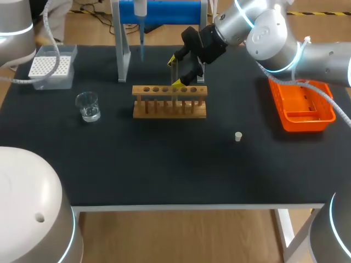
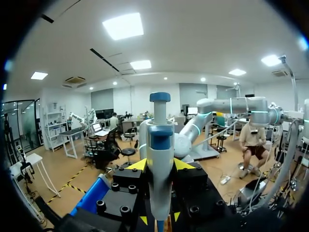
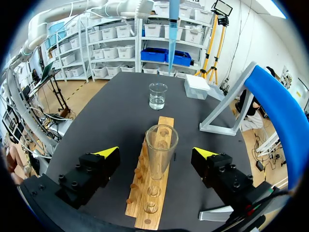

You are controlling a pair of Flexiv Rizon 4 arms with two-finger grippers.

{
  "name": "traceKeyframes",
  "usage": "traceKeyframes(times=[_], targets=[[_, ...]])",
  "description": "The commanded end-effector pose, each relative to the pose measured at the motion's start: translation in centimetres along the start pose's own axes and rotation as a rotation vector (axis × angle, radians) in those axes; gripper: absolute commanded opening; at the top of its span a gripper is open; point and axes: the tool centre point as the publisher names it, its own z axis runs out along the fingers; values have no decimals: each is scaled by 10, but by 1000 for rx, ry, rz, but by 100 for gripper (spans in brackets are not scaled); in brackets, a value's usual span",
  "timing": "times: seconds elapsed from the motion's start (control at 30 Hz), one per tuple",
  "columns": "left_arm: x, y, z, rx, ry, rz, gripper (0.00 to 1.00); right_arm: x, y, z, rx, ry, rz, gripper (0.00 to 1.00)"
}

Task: Invert the test tube, pick up the pipette, mount the tip to pipette, aspirate from beaker and dispense into the tube, eject the tip, return the pipette, and cap with the stopper.

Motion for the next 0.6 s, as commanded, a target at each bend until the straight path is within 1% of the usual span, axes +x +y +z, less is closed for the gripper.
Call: traceKeyframes(times=[0.03,0.6], targets=[[-1,-1,0,0,5,0,0,1,0,-1,2,0,0,100],[-1,-2,2,1,7,1,0,1,0,-1,2,0,0,100]])
